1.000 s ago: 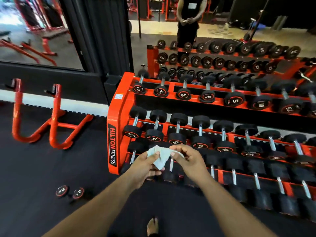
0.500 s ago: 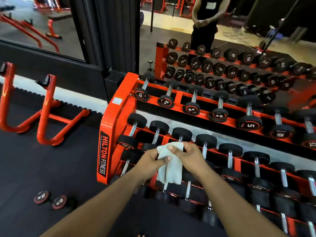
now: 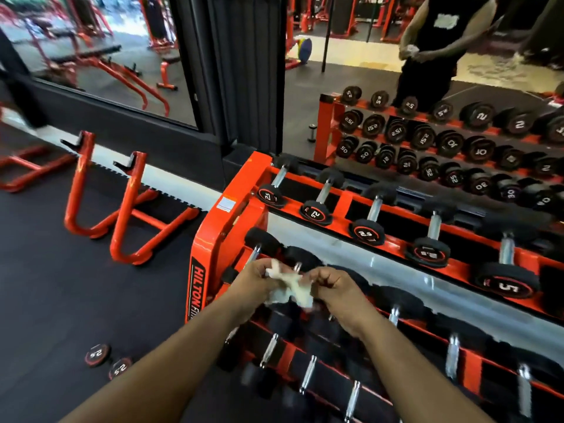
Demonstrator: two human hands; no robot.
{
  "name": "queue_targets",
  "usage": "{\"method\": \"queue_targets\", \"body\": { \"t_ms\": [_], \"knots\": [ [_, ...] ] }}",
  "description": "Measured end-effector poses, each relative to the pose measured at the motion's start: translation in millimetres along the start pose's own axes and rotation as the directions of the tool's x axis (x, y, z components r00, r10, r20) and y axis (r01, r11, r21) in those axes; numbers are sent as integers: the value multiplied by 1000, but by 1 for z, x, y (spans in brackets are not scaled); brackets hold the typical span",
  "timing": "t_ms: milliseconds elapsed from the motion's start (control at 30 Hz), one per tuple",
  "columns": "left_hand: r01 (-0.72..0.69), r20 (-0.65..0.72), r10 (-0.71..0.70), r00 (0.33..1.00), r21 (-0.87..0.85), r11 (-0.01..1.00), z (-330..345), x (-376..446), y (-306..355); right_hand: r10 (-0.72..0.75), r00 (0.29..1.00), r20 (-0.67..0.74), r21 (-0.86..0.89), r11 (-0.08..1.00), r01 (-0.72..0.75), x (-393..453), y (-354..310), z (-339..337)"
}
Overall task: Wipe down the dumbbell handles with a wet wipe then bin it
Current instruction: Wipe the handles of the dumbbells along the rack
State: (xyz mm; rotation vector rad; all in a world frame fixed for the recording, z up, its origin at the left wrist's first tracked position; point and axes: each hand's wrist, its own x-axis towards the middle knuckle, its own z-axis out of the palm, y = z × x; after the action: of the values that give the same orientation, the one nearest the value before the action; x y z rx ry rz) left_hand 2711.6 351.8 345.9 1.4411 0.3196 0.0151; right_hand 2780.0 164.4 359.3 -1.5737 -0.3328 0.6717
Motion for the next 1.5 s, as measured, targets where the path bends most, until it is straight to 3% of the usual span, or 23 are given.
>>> {"method": "queue_targets", "body": {
  "t_ms": [100, 267, 367, 433, 533, 667, 800, 967, 1100, 1267, 1400, 1500],
  "knots": [
    [18, -79, -28, 996, -122, 992, 14, 25, 14, -52, 996, -71, -81, 996, 46, 32, -12, -27],
    [156, -138, -216, 967, -351, 923, 26, 65, 33, -61, 998, -32, -138, 989, 56, 86, -19, -57],
    [147, -188, -161, 969, -85, 985, 24, 91, 29, -83, 995, -47, -159, 984, 74, 116, -24, -61],
    [123, -221, -114, 969, 30, 992, 17, 112, 26, -36, 996, -76, -19, 999, 35, 140, -26, -62],
    [84, -275, -67, 959, 50, 995, 0, 147, 25, 120, 993, -21, 279, 954, -109, 174, -26, -60],
    [20, -200, 5, 980, 127, 992, -30, 202, 21, 141, 984, 105, 87, 985, -150, 225, -24, -48],
    [25, -166, -3, 986, 130, 991, -75, 263, 12, 142, 989, -46, 32, 990, -140, 287, -23, -31],
    [84, -127, -80, 989, 26, 996, -122, 327, 6, 139, 984, -114, 20, 990, -138, 357, -15, -14],
    [74, -170, -75, 983, -11, 997, -140, 364, 2, 106, 967, -231, 47, 994, -98, 396, -5, -13],
    [6, -123, 3, 992, 73, 997, -148, 395, -4, 166, 981, -101, 109, 982, -155, 426, -11, -17],
    [-15, -171, 32, 985, 99, 995, -148, 408, -12, 78, 980, -183, -158, 982, -108, 442, -9, -28],
    [-36, -257, 64, 964, 112, 993, -149, 413, -10, 87, 975, -206, -94, 990, -108, 453, -8, -36]
  ]
}}
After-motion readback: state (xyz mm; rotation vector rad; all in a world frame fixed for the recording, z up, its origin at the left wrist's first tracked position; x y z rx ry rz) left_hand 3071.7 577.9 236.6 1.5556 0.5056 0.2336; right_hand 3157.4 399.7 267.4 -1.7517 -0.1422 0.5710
